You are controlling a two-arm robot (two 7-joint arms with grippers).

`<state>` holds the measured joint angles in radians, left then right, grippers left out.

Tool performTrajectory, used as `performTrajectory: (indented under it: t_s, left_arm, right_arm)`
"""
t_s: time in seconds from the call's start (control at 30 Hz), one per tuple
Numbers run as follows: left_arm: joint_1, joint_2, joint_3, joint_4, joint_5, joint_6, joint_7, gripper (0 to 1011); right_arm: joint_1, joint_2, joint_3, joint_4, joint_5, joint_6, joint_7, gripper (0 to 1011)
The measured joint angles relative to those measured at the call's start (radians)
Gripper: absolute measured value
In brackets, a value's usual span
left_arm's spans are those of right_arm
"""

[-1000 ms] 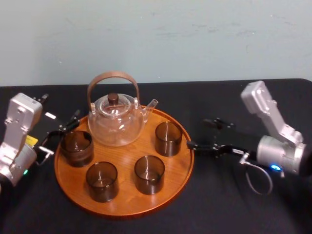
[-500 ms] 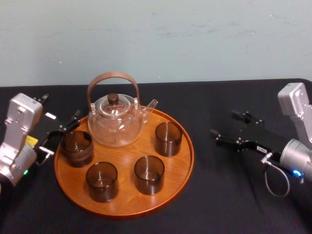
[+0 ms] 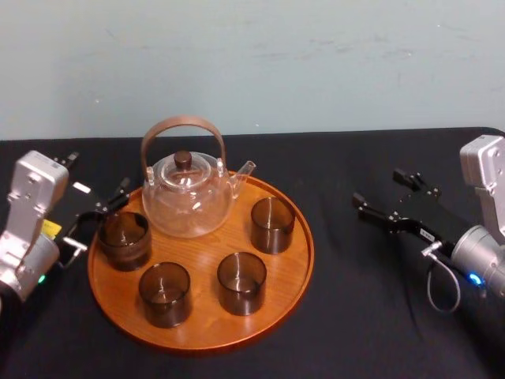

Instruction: Pick up the glass from the table and place it on the tray.

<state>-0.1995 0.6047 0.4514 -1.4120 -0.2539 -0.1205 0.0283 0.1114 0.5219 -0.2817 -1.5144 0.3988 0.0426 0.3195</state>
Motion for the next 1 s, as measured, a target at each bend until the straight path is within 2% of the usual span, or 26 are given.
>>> performTrajectory:
  t_s: [0.2,1.0]
  left_arm:
    - [0.0,0.0,0.0,0.0,0.0,0.0,0.0,1001]
    - [0.0,0.0,0.0,0.0,0.0,0.0,0.0,1001]
  right_arm:
    - [0.001,-0.013,0.007,0.006,-0.016,0.011,-0.005,1002]
    - [0.002,-0.01,0.005,0.006,-0.013,0.009,-0.004,1002]
